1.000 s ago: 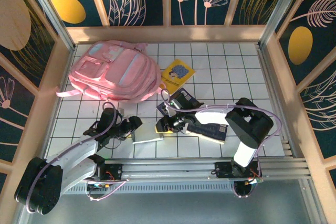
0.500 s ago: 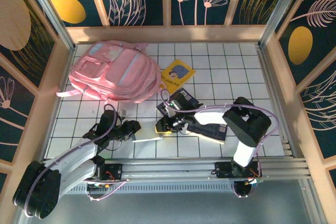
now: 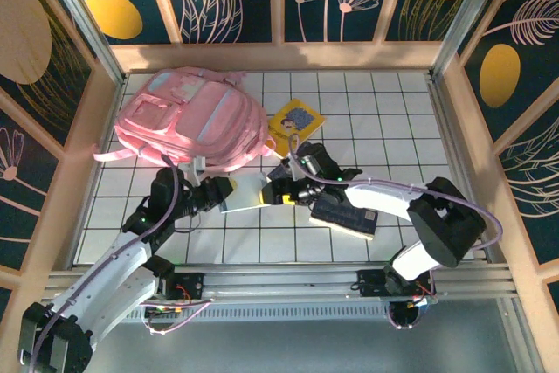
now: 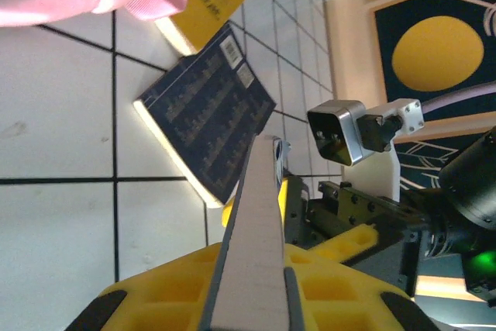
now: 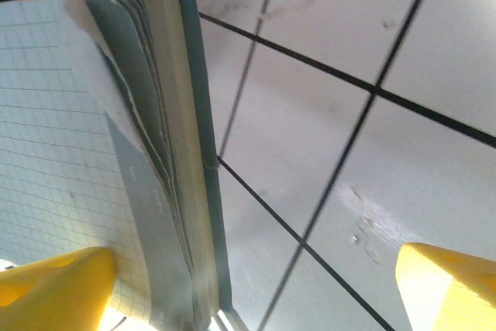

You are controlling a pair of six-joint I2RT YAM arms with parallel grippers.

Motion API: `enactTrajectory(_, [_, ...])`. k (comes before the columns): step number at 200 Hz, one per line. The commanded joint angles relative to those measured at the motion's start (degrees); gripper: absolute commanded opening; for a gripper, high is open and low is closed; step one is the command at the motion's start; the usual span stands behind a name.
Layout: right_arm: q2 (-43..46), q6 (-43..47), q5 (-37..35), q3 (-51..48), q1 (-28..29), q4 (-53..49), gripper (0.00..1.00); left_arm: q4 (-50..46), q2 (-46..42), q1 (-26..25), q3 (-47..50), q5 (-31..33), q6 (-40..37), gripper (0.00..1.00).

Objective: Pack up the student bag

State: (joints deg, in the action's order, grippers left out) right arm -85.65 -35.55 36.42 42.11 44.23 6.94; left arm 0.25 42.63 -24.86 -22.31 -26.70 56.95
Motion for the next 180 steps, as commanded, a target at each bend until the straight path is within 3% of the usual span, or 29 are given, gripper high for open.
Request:
enactTrajectory(1, [7.8, -5.7, 8.6, -4.1, -1.9, 12.6, 0.99, 7.7, -0.1, -0.2, -2.8, -3.1, 1.3, 0.00])
enactTrajectory(39, [10.3, -10.9, 13.0, -5.2, -3.7, 22.1, 0.97, 21.0, 2.1, -0.2, -0.9, -8.0, 7.7, 0.00])
enactTrajectory(63, [11.5, -16.8, 15.6, -7.4, -5.8, 31.8, 0.97, 22.9, 2.3, -0.2, -1.2, -9.7, 8.2, 0.00])
enactTrajectory(88, [11.6, -18.1, 16.7, -7.1, -5.6, 34.3, 0.92, 23.1, 2.2, -0.2, -1.1, -10.5, 8.3, 0.00])
enactTrajectory(180, [11.9, -18.7, 15.8, -7.4, -5.1, 36.0, 0.31, 26.7, 4.8, -0.2, 0.0, -13.0, 9.6, 0.00])
